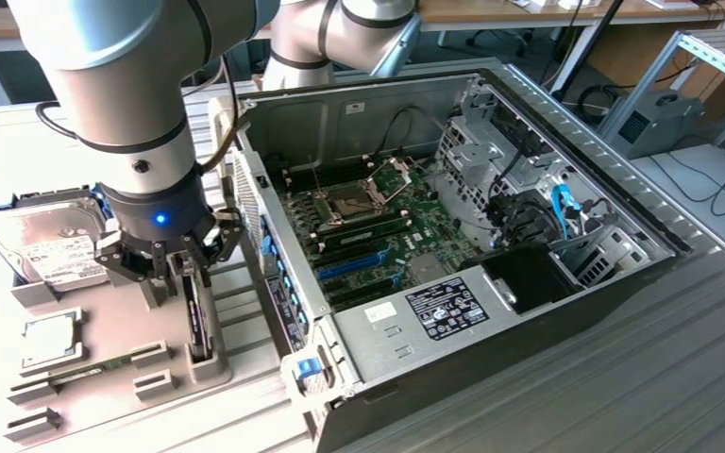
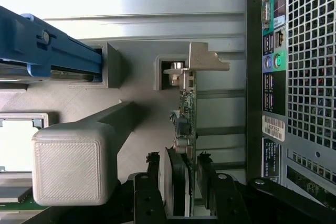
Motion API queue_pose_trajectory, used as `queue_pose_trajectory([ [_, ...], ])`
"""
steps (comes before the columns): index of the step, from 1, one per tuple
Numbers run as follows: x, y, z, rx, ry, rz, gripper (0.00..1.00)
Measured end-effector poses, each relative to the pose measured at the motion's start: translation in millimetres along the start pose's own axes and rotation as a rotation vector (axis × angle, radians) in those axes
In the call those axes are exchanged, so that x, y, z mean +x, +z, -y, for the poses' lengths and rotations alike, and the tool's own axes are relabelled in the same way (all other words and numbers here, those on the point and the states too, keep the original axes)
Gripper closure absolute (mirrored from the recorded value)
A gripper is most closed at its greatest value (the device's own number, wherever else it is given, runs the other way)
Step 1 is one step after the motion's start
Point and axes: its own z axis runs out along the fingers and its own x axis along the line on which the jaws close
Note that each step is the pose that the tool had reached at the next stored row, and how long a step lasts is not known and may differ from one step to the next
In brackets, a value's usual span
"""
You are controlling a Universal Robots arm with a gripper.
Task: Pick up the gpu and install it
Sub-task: 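Pick up the gpu and move the gpu toward the slot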
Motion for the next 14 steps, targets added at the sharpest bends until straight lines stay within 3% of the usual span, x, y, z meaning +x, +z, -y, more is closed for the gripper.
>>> queue_pose_trajectory([
  [5, 0.0, 0.0, 0.0, -0.0001, 0.000, 0.0001, 0.59],
  [7, 0.0, 0.0, 0.0, 0.0000, 0.000, 0.0000, 0.72],
  [14, 0.0, 0.0, 0.0, 0.0000, 0.000, 0.0001, 0.73],
])
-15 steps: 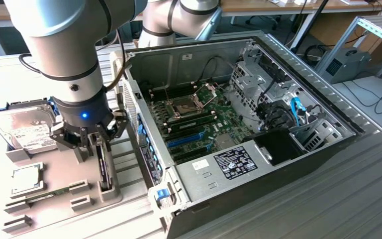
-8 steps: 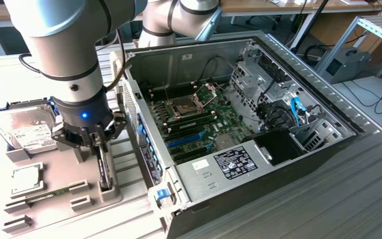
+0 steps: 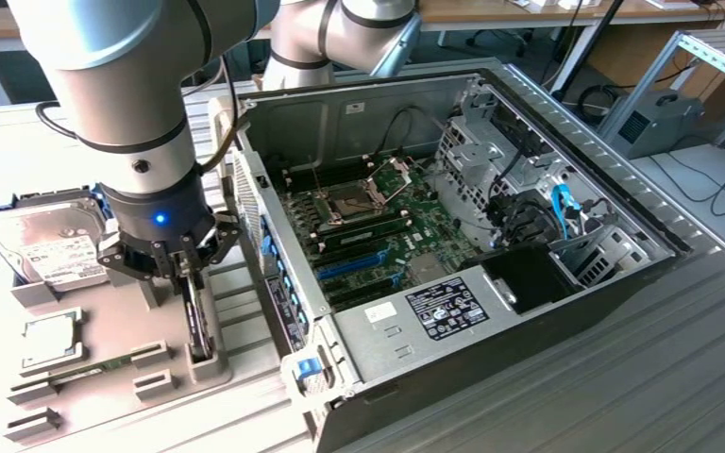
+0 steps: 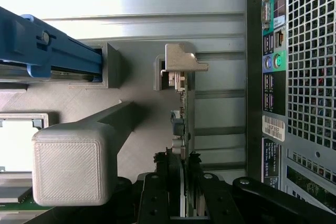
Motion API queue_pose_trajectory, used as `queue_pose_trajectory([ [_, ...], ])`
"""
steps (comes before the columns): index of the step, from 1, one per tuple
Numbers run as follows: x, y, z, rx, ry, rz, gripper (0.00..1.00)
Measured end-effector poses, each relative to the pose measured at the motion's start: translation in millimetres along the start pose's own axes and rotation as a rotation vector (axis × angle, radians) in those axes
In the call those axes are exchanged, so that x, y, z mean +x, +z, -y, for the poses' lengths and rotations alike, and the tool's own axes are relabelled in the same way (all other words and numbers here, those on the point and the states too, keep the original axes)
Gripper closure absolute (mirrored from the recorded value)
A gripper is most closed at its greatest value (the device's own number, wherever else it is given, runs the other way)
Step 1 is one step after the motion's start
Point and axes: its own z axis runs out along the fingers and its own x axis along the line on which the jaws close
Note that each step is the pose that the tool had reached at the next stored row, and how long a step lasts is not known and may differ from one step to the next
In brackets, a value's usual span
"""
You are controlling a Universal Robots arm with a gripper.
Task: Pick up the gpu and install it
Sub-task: 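Pick up the gpu and move the gpu toward the slot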
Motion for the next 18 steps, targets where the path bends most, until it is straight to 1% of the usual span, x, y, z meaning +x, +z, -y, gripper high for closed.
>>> queue_pose_trajectory([
  [16, 0.0, 0.0, 0.0, -0.0001, 0.000, 0.0002, 0.73],
  [18, -0.1, -2.5, 0.0, 0.0002, 0.000, 0.0001, 0.73],
])
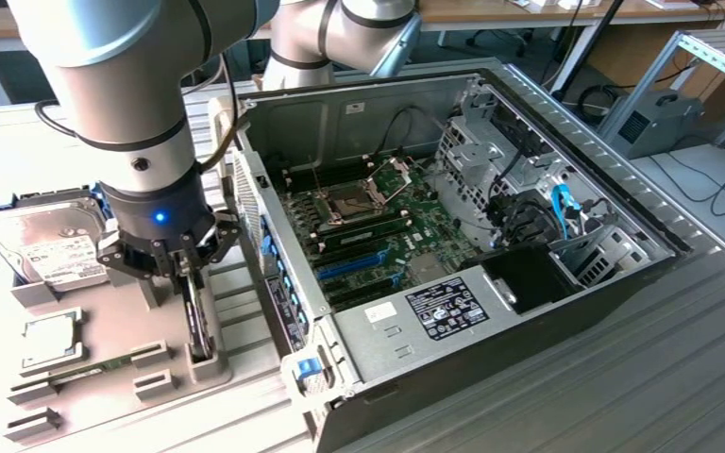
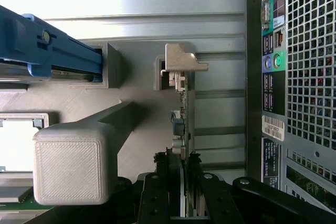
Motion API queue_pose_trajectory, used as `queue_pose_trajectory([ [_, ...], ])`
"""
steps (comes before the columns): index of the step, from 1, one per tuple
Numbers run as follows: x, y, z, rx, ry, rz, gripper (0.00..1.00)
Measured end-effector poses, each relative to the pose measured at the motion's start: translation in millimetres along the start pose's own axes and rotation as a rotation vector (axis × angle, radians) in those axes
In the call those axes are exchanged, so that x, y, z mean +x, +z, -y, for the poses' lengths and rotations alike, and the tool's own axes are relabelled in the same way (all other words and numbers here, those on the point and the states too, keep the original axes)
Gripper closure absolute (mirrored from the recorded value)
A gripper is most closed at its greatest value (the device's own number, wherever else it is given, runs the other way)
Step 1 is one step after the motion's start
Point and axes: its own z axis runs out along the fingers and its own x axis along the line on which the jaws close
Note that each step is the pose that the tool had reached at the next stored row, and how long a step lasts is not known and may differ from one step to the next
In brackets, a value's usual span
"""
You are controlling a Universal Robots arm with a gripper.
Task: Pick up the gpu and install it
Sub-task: 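Pick up the gpu and move the gpu toward the slot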
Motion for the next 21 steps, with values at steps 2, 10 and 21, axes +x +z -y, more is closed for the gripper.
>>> queue_pose_trajectory([
  [2, -0.1, -2.1, -0.1, 0.0002, 0.000, 0.0000, 0.73],
  [10, -0.3, -11.6, -1.3, 0.0040, 0.000, 0.0001, 0.73],
  [21, -1.2, -43.7, -2.9, 0.0082, 0.000, 0.0002, 0.73],
])
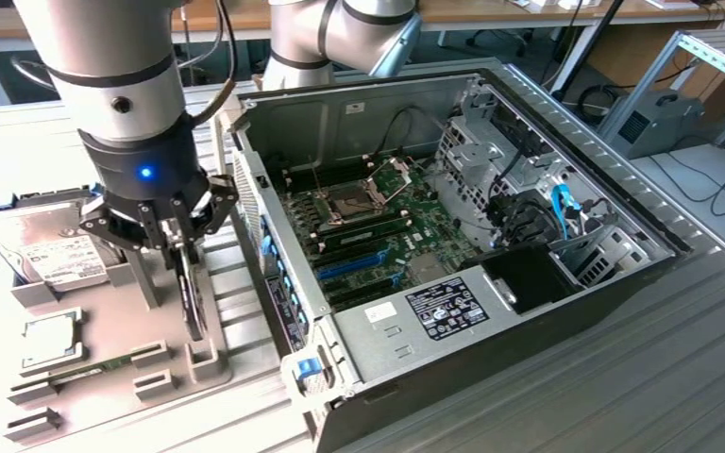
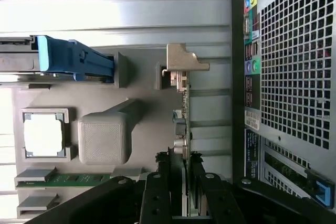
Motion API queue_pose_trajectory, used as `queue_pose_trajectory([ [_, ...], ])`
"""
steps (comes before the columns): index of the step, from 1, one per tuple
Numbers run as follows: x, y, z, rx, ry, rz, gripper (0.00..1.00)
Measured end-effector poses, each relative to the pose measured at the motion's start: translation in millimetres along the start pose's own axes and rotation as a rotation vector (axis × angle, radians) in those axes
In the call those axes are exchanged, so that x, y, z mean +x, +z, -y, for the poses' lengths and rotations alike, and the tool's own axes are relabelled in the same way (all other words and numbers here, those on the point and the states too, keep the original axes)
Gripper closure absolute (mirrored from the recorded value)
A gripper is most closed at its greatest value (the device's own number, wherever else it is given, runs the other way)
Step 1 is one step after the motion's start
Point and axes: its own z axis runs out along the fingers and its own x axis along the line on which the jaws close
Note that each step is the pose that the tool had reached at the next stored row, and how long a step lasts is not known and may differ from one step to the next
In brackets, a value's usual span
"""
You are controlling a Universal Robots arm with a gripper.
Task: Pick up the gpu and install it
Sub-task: 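Pick up the gpu and move the gpu toward the slot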
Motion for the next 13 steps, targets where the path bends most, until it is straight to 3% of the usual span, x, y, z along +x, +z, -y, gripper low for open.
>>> queue_pose_trajectory([
  [2, -0.3, -7.8, 0.1, 0.0003, 0.000, 0.0000, 0.73],
  [5, -0.4, -11.9, 0.1, 0.0007, 0.000, 0.0001, 0.73],
  [7, -0.8, -23.9, 0.1, 0.0021, 0.000, 0.0001, 0.73],
  [13, -2.5, -79.7, 0.8, 0.0046, 0.000, 0.0002, 0.73],
])
